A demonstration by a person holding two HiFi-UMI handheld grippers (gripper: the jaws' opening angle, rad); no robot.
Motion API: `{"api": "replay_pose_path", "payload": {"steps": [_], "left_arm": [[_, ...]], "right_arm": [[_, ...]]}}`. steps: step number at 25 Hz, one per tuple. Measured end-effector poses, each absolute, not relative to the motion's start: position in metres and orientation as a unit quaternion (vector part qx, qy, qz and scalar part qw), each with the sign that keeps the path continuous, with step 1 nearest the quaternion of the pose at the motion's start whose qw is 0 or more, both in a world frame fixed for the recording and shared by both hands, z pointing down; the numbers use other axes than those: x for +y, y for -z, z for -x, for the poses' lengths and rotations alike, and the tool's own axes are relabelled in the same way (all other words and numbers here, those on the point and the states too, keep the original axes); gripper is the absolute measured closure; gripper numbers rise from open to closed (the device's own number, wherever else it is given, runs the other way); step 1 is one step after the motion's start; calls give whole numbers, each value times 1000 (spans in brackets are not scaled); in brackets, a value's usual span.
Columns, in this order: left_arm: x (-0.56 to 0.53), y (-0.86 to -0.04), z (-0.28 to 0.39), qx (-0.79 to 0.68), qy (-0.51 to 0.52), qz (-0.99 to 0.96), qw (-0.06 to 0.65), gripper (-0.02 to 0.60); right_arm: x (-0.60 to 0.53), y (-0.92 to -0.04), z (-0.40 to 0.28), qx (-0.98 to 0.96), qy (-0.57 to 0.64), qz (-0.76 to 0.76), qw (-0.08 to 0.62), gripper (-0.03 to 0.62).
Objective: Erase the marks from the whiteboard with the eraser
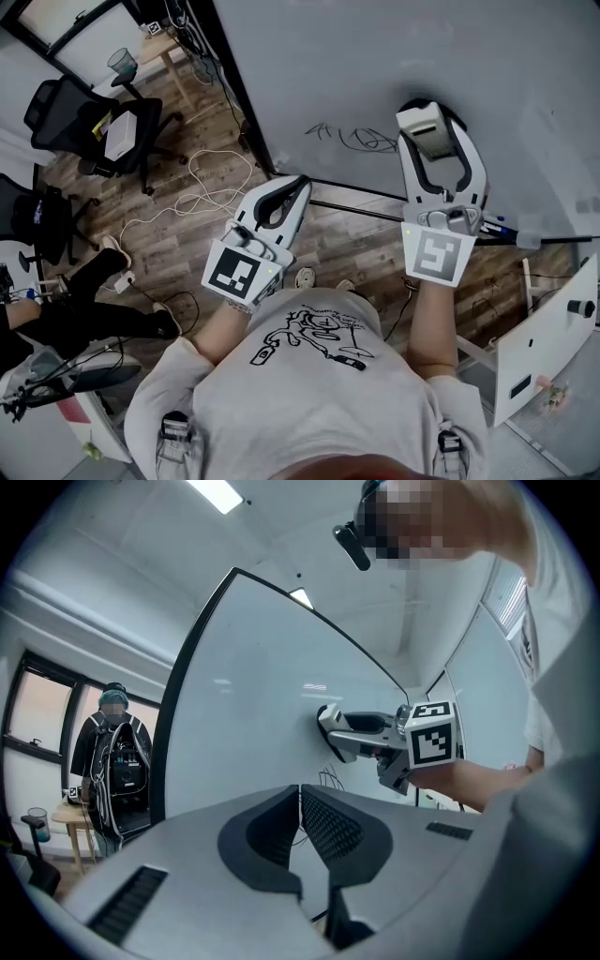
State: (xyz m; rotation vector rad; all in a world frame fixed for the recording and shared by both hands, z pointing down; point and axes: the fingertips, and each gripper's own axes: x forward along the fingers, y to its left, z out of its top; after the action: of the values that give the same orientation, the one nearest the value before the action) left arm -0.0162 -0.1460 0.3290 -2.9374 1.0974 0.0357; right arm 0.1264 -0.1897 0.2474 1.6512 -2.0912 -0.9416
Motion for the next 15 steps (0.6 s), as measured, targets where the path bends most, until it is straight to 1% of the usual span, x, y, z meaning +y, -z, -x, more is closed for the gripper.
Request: {"api": "replay_pose_path", "payload": {"steps": [4,7,12,15], "left_arm": [[-146,-330,11,345,-11,939,2,558],[-144,-330,8,342,-10,940,2,558],[-143,-332,9,344,-5,939,-8,558],[-143,-332,9,344,-8,939,1,558]], "right_arm": [[-191,-243,-156,-709,322,-608,155,333],[-199,-252,-170,-695,322,-617,179,333],[-204,-261,-167,-686,336,-616,194,335],[-207,-275,-158,-692,331,-608,206,335]]}}
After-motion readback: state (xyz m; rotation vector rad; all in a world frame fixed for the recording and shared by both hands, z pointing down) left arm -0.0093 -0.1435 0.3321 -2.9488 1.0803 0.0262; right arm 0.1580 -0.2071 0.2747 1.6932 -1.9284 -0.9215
